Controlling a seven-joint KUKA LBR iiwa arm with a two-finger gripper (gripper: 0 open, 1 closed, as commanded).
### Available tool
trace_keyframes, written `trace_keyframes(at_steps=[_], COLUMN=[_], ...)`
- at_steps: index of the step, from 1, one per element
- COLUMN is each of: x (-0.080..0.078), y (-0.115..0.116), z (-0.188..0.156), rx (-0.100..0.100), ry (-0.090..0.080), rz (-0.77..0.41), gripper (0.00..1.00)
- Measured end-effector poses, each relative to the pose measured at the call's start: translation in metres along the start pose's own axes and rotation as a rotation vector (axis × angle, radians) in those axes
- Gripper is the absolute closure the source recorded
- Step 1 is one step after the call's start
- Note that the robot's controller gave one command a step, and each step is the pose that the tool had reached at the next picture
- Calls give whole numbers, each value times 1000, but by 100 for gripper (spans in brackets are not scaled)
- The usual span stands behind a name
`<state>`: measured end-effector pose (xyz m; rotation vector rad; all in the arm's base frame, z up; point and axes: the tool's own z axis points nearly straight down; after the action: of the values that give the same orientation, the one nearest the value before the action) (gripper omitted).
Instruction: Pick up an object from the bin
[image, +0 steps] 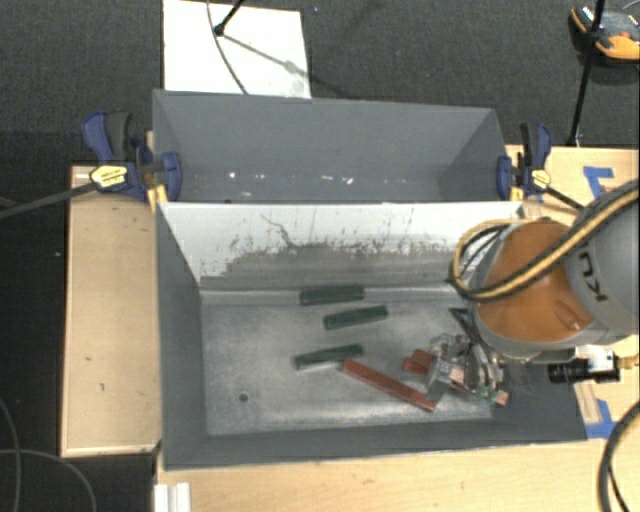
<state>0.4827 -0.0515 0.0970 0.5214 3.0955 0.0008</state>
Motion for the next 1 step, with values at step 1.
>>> trace_keyframes(at_steps=[1], x=[0], y=[0], z=[-5], rx=[0], ry=[-1], rz=[-1], gripper=[100])
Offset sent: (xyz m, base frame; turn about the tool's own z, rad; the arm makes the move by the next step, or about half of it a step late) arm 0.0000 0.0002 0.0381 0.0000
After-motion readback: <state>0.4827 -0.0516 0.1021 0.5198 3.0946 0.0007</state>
